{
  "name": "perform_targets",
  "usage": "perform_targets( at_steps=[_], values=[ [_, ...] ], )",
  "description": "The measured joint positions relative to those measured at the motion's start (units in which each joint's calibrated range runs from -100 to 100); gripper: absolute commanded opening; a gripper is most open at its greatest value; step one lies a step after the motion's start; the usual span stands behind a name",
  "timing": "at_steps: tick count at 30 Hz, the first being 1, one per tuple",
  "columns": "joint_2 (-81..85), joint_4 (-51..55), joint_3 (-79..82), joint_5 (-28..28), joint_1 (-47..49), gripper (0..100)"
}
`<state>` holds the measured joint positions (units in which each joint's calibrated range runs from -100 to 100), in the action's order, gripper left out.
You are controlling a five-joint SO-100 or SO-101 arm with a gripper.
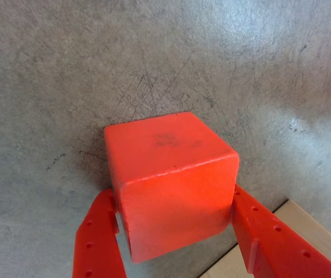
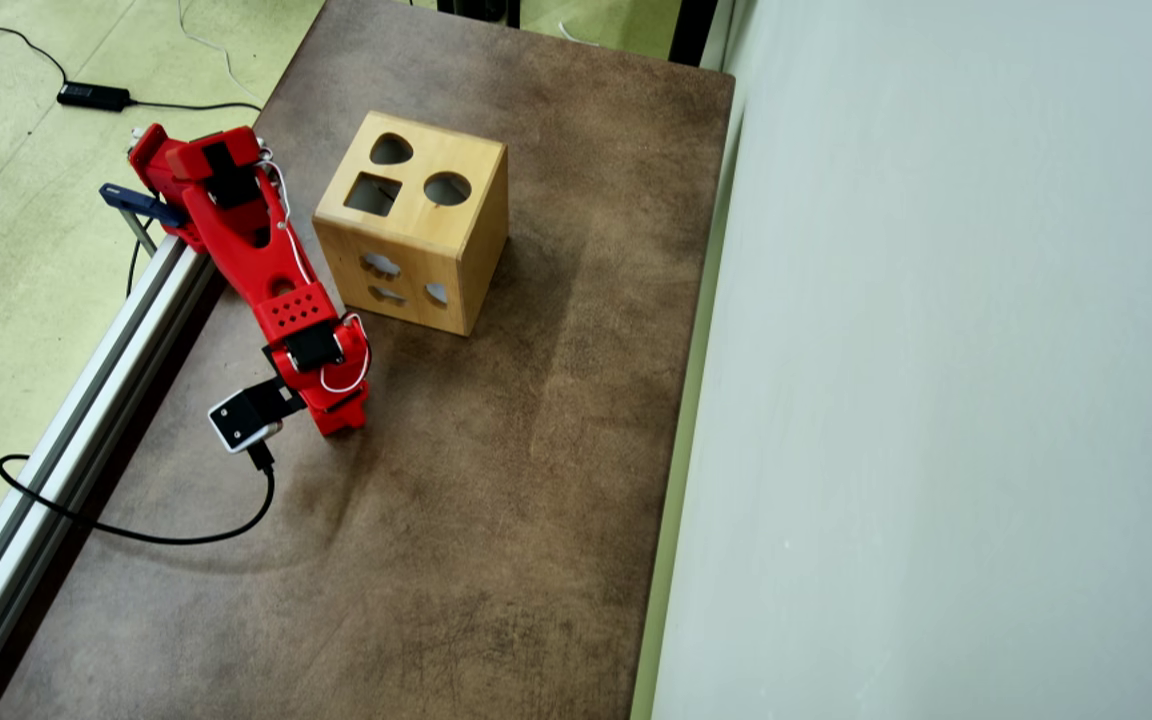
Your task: Pick and place the red cube on the square hole
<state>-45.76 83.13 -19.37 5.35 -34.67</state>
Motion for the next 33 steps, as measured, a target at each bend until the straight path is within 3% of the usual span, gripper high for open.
perform_targets(
  at_steps=[33],
  values=[
    [-0.08, 0.0, -0.18, 0.54, -3.23, 23]
  ],
)
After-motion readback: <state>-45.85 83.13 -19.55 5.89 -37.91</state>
